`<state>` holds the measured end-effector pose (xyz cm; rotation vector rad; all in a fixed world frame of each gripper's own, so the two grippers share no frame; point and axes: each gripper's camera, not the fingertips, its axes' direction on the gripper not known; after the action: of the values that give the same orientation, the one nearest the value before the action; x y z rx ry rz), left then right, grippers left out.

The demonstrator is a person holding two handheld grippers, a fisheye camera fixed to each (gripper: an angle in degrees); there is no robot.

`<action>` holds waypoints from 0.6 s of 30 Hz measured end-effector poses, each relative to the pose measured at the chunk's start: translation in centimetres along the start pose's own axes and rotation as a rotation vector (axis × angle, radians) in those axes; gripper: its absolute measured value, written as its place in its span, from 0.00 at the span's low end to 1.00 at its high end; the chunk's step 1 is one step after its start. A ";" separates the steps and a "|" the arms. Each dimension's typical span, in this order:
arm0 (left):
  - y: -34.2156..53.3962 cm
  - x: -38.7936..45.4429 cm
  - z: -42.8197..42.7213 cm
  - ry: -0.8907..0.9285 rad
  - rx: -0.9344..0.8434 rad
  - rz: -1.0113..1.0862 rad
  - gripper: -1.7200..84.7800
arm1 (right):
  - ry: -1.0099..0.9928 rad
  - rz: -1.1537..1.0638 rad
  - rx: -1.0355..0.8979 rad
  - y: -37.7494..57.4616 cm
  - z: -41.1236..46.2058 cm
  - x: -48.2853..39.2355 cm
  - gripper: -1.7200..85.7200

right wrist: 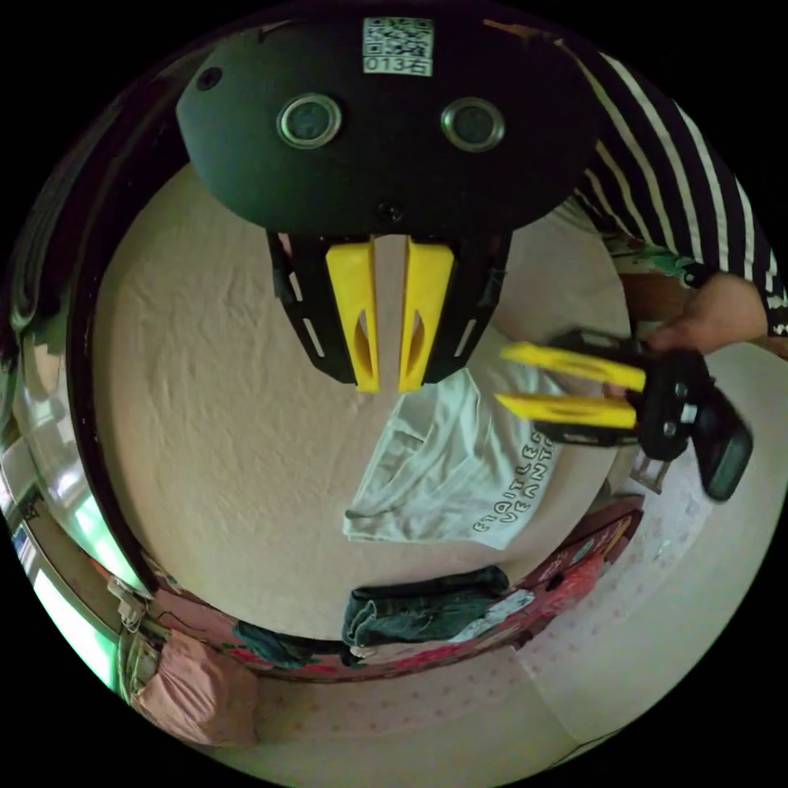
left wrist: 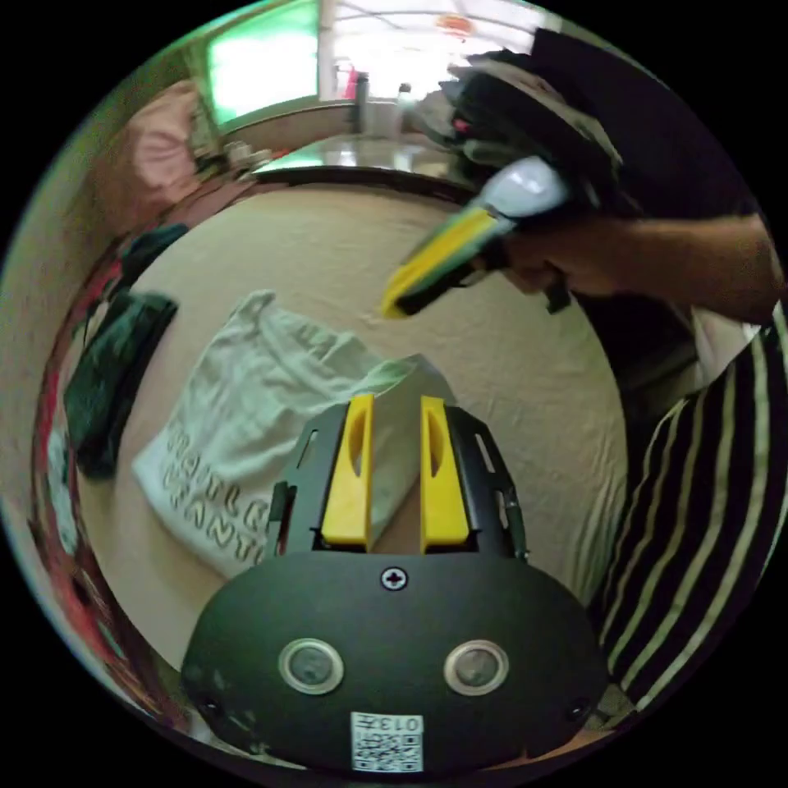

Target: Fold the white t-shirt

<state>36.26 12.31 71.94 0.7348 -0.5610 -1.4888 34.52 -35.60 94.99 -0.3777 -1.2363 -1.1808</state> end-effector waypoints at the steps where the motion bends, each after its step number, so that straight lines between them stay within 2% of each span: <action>1: -0.4 1.4 1.2 -0.034 -0.034 0.105 0.15 | -0.011 -0.026 -0.003 -0.5 0.4 -0.1 0.08; 4: -0.2 2.4 3.5 -0.099 -0.143 0.191 0.13 | 0.008 -0.102 -0.034 -1.5 1.3 -0.9 0.10; 6: 0.9 1.3 3.1 -0.089 -0.115 0.115 0.09 | 0.019 -0.163 -0.086 -1.8 2.1 -1.7 0.09; 8: 3.2 -1.5 1.4 0.031 -0.066 -0.042 0.06 | 0.055 -0.226 -0.148 -1.5 3.1 -2.4 0.07; 9: 4.0 -2.2 0.9 0.067 -0.043 -0.088 0.06 | 0.035 -0.247 -0.120 -1.1 2.9 -2.7 0.06; 12: 8.7 -5.6 -2.4 0.157 0.068 -0.288 0.04 | 0.058 -0.284 -0.094 0.0 1.6 -3.7 0.05; 14: 13.2 -7.7 -6.3 0.218 0.234 -0.418 0.04 | -0.005 -0.267 -0.002 0.9 -0.8 -4.0 0.04; 16: 16.7 -8.7 -9.3 0.225 0.350 -0.495 0.03 | -0.042 -0.248 0.084 2.3 -4.1 -4.4 0.04; 18: 20.5 -9.3 -12.4 0.208 0.466 -0.577 0.03 | 0.025 -0.242 0.099 3.6 -6.0 -4.7 0.04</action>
<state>59.07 21.46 79.63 1.4925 -0.5691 -1.7945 41.24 -36.50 90.02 -0.1417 -1.3400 -1.3187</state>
